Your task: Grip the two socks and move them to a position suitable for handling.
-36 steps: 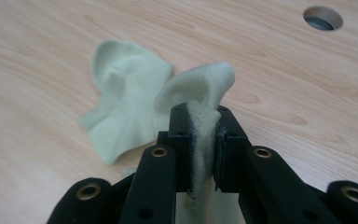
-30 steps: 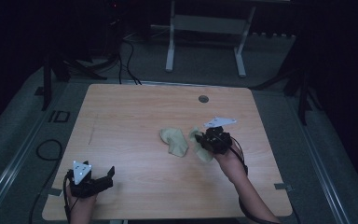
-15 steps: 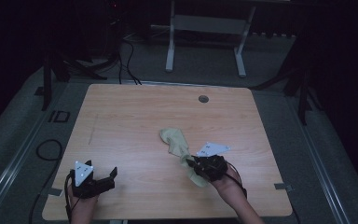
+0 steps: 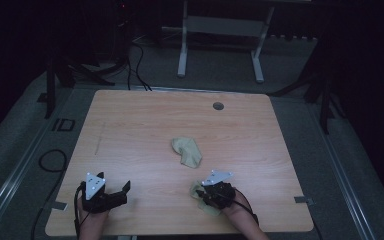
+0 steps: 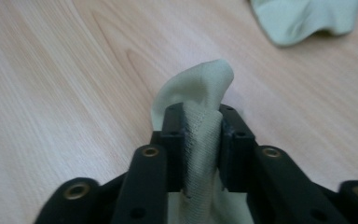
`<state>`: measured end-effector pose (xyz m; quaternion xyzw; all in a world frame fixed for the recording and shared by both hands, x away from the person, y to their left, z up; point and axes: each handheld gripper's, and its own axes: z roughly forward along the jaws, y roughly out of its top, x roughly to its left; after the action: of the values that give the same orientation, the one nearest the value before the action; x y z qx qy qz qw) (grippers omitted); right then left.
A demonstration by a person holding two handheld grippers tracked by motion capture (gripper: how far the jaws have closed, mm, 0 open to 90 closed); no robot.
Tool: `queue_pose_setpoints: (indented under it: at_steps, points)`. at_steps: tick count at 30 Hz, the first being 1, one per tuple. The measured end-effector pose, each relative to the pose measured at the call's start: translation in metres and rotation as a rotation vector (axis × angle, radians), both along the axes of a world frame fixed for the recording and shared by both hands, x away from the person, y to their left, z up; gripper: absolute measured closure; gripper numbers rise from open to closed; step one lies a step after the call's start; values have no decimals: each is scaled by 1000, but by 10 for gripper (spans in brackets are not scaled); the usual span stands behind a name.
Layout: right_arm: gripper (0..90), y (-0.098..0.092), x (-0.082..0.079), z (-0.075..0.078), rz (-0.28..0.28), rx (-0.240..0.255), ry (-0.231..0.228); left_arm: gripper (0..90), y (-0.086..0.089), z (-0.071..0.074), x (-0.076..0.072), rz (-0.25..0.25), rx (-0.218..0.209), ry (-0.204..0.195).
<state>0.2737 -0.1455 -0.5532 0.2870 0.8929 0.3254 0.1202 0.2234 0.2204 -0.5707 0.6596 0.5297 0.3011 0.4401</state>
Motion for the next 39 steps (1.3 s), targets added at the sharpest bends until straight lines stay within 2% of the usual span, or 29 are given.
queue_pose_setpoints:
  at_steps: [1, 3, 5, 7, 9, 11, 13, 19, 22, 24, 26, 29, 31, 33, 36, 37, 39]
  points:
    - [683, 1, 0, -3, -1, -1, 7, 15, 0, 0, 0, -1, 0, 1]
    - [633, 1, -2, -7, -2, 11, -8, 14, 0, 0, 0, 1, 5, 1]
    - [522, 3, -5, -9, 14, 24, -10, 14, -1, 0, 0, -9, 4, -1]
    - [485, 5, -8, -10, 27, 10, -36, 14, -3, 0, -1, -14, 11, -2]
    - [427, 6, -8, -11, 40, 17, -39, 14, -5, 0, -1, -19, 13, 1]
    - [394, 7, -8, -11, 48, 14, -31, 14, -7, 1, -1, -32, -2, 5]
    - [353, 9, -9, -12, 54, 8, -29, 14, -9, 1, -1, -44, 2, 4]
    - [278, 13, -12, -13, 39, 13, -30, 14, -16, 3, -1, -86, -20, 4]
    - [281, 14, -11, -13, 40, 13, -26, 14, -22, 6, -1, -134, -17, 4]
    - [281, 13, -10, -12, 47, 12, -16, 15, -26, 8, -2, -177, -30, -18]
    - [281, 12, -10, -7, 50, 10, -20, 16, -33, 12, -3, -212, -22, -25]
    - [283, 7, -14, 6, 40, 56, -25, 62, -46, 17, -6, -279, -14, -39]
    - [293, 5, -18, 15, 41, 69, -37, 146, -56, 19, -8, -326, -5, -43]
    - [382, 1, -24, 22, 46, 91, -53, 156, -66, 20, -8, -387, 3, -24]
    - [545, -3, -33, 26, 65, 97, -54, 330, -82, 20, -9, -488, 23, -19]
    - [561, -4, -36, 25, 69, 95, -54, 371, -87, 19, -9, -509, 29, -21]
    - [636, -5, -41, 21, 77, 74, -44, 487, -98, 19, -5, -572, -1, 7]
